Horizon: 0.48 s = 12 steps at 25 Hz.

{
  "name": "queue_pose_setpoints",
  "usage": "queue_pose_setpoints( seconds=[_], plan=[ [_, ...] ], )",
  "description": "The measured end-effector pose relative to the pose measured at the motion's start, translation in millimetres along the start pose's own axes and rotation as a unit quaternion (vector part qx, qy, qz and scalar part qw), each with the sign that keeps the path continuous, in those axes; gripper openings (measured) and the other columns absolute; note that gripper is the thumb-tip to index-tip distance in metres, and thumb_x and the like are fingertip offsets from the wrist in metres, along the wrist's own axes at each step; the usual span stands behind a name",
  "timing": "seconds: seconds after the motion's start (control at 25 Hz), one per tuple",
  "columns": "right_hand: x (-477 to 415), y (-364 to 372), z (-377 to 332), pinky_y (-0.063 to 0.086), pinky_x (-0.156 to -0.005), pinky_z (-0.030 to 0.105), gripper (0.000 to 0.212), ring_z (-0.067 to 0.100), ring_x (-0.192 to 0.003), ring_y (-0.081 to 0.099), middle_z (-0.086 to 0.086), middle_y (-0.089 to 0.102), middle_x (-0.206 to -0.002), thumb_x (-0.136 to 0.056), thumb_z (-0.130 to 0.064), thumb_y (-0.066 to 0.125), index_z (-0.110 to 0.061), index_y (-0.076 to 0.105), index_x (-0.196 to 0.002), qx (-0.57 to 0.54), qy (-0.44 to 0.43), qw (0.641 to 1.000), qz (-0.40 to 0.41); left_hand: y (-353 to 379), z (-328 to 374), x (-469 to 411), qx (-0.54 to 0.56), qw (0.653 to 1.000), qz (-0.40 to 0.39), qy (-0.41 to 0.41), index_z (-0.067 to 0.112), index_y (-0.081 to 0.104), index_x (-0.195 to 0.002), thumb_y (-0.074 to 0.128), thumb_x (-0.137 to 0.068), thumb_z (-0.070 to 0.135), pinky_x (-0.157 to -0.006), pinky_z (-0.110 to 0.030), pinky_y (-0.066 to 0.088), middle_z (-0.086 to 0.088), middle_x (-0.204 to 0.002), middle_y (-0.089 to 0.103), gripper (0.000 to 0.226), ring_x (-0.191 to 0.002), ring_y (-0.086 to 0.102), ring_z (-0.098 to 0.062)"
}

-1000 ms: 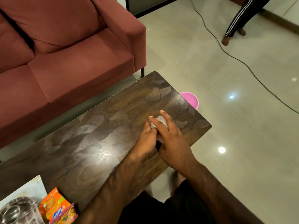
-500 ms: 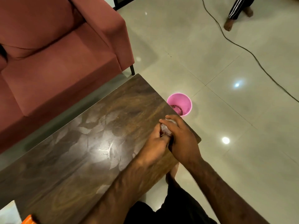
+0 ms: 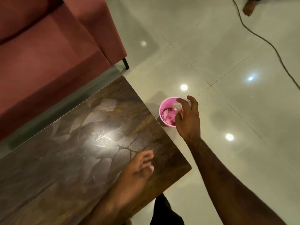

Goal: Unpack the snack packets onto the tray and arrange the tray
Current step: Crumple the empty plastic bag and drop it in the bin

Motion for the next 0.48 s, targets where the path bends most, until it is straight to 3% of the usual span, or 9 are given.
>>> queue_pose_setpoints(
  seconds=[0.2,0.4,0.48],
  plan=[
    [-67,57,56,0.046,-0.113,0.064,0.084,0.046,-0.157,0.025,0.013,0.012,-0.176,-0.092,-0.025,0.073,-0.024,0.031,-0.165,0.088,0.068,0.988,-0.106,-6,-35,-23,0.000,0.999,0.032,-0.042,0.032,0.053,-0.128,0.059,-0.097,0.003,-0.095,-0.017,0.049,0.005,-0.136,0.062,0.043,-0.118,0.064,-0.002],
    [-36,55,59,0.053,-0.107,0.062,0.091,0.043,-0.156,0.030,0.012,0.021,-0.173,-0.087,-0.026,0.076,-0.026,0.028,-0.165,0.111,0.024,0.985,-0.129,7,-19,-24,0.002,0.998,0.051,-0.035,0.036,0.053,-0.131,0.056,-0.099,0.006,-0.108,-0.028,0.047,0.013,-0.138,0.059,0.043,-0.126,0.058,-0.004],
    [-14,47,53,0.055,-0.106,0.058,0.092,0.041,-0.154,0.034,0.011,0.024,-0.172,-0.085,-0.025,0.079,-0.026,0.030,-0.163,0.109,0.014,0.983,-0.145,10,-6,-23,-0.009,0.999,0.046,-0.022,0.040,0.051,-0.132,0.055,-0.100,0.010,-0.108,-0.026,0.046,0.016,-0.139,0.056,0.043,-0.128,0.055,-0.001]
  ],
)
Point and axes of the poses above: each hand's wrist, its own x-axis away from the middle knuckle, its own y-axis out of the palm, z = x × y, the point moved 4 cm from there along -x, towards the middle knuckle
